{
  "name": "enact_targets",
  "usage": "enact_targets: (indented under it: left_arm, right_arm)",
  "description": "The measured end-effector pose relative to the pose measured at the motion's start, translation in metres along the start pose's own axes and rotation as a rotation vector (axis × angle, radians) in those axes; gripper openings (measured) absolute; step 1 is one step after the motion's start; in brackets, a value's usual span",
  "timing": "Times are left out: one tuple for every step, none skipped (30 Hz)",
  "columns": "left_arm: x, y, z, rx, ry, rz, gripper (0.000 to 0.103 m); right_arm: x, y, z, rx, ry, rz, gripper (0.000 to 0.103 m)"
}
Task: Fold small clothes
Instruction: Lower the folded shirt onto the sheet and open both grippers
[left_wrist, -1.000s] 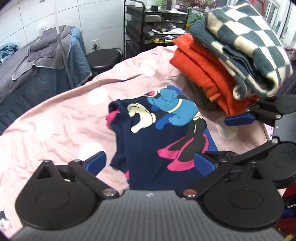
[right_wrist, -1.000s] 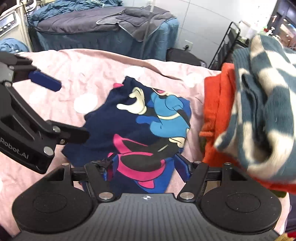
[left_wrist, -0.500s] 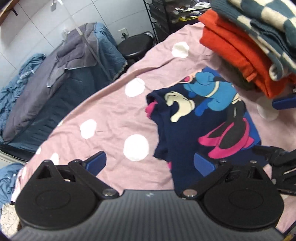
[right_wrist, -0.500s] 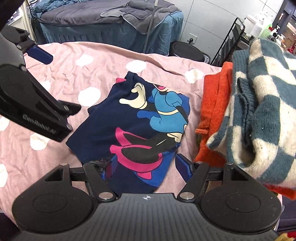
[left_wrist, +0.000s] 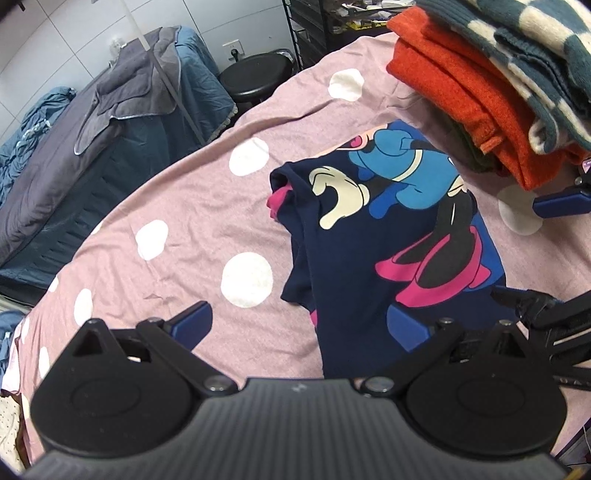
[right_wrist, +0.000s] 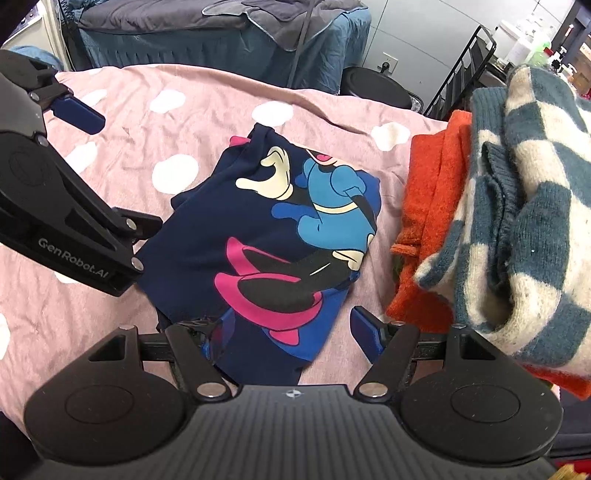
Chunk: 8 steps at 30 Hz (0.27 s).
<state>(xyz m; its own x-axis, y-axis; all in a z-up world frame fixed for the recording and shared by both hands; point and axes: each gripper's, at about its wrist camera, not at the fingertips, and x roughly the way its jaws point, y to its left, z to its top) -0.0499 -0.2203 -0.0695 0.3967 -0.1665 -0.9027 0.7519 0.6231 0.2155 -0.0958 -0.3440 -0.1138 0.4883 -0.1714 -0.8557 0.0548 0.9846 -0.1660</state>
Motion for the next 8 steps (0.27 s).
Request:
enact_targets:
  left_arm:
    - [0.0000,-0.0006,-0.0007,0.005,-0.007,-0.003,0.102]
    - [-0.0004,-0.0010,-0.0015,0.008,-0.015,-0.003,0.102]
    - [-0.0010,-0.0014,-0.0024,0.008,-0.024,0.000,0.102]
    - [-0.0020,-0.0016,-0.0028,0.012,-0.032,-0.003,0.102]
    - [-0.0031,-0.0020,-0.0031,0.016,-0.040,-0.007,0.102]
    - [-0.0035,-0.0026,-0.0028,0.019,-0.040,-0.010,0.102]
    - [-0.0036,-0.0035,-0.0023,0.024,-0.036,-0.010,0.102]
    - [-0.0033,-0.0046,-0.0018,0.028,-0.030,-0.003,0.102]
  right_arm:
    - [0.0003,-0.0001,-0.0002,0.001,0.001,0.001,0.103]
    - [0.0007,-0.0002,-0.0004,0.001,0.003,0.002,0.103]
    - [0.0011,0.0001,-0.0007,0.002,0.005,0.002,0.103]
    - [0.0015,0.0001,-0.0007,0.003,0.008,0.001,0.103]
    - [0.0013,0.0002,-0.0011,0.003,0.008,0.000,0.103]
    - [0.0012,0.0002,-0.0013,0.005,0.008,0.000,0.103]
    - [0.0013,0.0001,-0.0014,0.006,0.010,0.002,0.103]
    - [0.0016,-0.0001,-0.0014,0.007,0.012,0.003,0.103]
